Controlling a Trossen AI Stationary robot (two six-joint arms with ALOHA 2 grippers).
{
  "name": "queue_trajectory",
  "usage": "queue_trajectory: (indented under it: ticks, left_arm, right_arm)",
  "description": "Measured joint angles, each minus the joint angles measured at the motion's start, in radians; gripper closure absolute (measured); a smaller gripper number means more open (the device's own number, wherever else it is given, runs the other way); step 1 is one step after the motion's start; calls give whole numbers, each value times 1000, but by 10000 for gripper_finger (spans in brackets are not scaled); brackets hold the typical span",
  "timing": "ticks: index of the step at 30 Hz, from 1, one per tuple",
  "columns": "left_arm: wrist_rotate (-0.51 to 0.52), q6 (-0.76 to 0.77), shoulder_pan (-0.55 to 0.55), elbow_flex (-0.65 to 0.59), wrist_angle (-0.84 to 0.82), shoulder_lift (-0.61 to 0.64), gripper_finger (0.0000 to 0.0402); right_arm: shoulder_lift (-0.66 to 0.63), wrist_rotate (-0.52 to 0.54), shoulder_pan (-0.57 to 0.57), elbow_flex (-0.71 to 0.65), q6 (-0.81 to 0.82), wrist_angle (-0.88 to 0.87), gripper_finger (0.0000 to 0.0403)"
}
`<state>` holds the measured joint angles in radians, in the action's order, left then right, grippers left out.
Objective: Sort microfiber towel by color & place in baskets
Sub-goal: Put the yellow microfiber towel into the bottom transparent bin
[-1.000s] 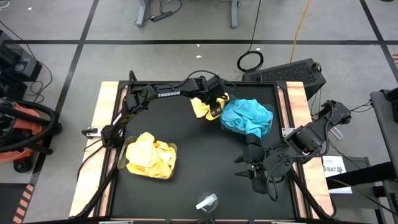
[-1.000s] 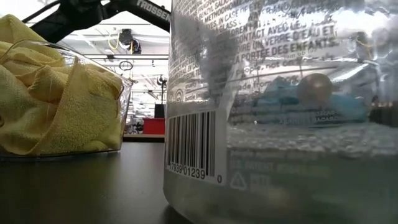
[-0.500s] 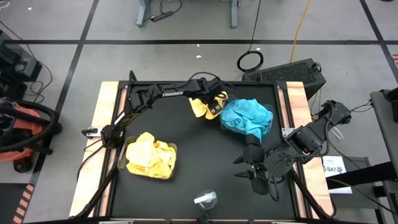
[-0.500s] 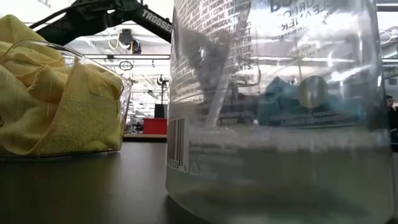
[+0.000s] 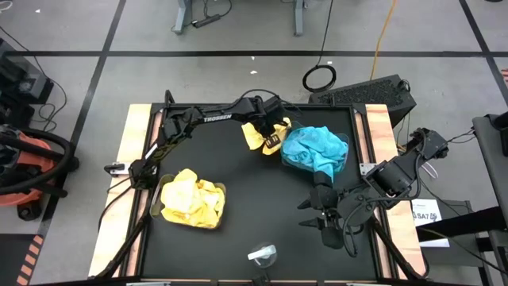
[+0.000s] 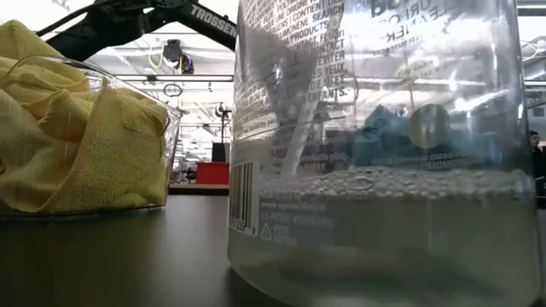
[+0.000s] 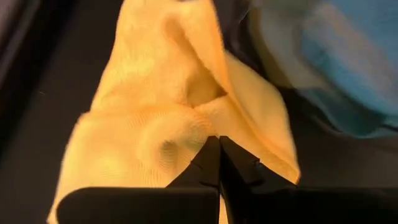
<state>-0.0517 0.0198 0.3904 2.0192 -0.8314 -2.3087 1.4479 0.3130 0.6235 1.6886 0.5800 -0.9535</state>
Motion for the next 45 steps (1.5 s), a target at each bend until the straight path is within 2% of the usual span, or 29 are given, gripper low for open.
queue_trajectory:
  ticks: [4, 11, 19, 22, 25, 29, 32, 36, 40, 45]
  left_arm:
    - [1, -47, -3, 60, -77, 25, 400]
    - [38, -102, -22, 102, -104, 135, 400]
    - [114, -207, -48, 105, -203, 238, 396]
    - [115, -265, -41, 102, -250, 215, 359]
    - [84, -258, -29, 101, -254, 171, 289]
    - [35, -141, -18, 101, -172, 101, 178]
    - [36, -87, -15, 101, -115, 43, 120]
    - [86, -43, -12, 100, -65, -25, 100]
    - [120, 22, -1, 100, -44, -67, 98]
    - [135, 27, 9, 100, 0, -96, 103]
  right_arm:
    - [0, 0, 0, 0, -30, 1, 206]
    - [0, 5, -8, 0, -80, -10, 206]
    - [0, 111, -17, 0, -114, -55, 206]
    - [0, 117, -33, 0, -132, -54, 206]
    - [0, 107, -49, 0, -132, -53, 206]
    - [0, 103, -55, 0, -123, -50, 206]
    - [0, 101, -55, 0, -121, -41, 206]
    - [0, 100, -55, 0, -107, -38, 206]
    - [0, 100, -54, 0, -87, -37, 206]
    - [0, 100, -53, 0, -82, -33, 206]
